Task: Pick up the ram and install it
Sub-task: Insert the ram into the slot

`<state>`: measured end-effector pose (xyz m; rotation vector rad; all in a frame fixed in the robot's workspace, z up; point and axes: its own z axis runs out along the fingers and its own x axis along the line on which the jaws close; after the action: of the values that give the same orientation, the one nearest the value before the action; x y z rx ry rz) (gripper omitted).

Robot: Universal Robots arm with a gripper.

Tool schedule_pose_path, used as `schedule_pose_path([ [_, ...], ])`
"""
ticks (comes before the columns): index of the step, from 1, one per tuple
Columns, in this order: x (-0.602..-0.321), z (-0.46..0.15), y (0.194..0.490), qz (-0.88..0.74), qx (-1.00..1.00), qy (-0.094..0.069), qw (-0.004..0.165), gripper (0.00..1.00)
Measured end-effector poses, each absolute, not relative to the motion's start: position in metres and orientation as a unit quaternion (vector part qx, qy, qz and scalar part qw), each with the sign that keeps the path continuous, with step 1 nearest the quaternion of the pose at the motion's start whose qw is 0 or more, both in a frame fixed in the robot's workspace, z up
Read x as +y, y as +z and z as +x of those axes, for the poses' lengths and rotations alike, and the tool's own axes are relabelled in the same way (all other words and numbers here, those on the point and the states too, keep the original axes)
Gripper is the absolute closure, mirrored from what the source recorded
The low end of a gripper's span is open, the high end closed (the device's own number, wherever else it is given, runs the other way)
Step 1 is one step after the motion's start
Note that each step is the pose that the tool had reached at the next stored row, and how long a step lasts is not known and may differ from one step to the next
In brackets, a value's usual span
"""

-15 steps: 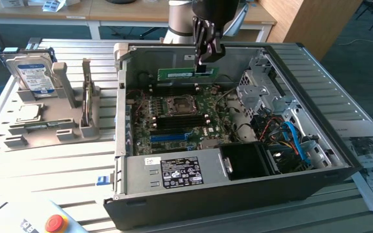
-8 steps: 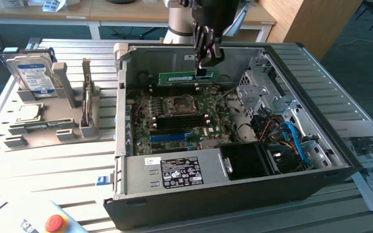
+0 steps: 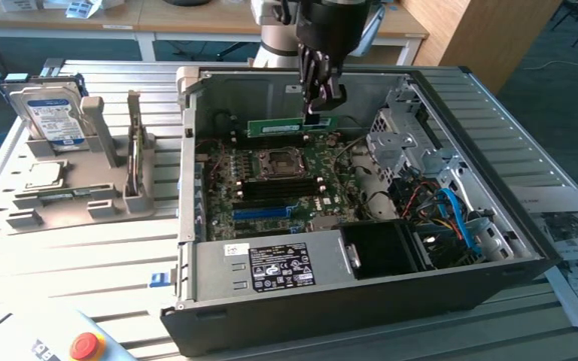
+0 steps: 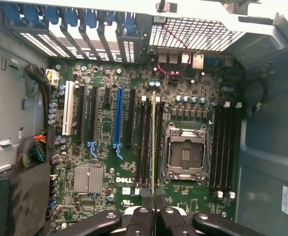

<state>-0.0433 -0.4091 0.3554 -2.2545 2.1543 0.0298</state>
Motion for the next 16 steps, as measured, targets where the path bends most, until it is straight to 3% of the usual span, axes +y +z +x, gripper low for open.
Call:
schedule_pose_path([
  [16,-0.409,-0.043,0.335,-0.723,0.691,0.003,0.018,0.88],
])
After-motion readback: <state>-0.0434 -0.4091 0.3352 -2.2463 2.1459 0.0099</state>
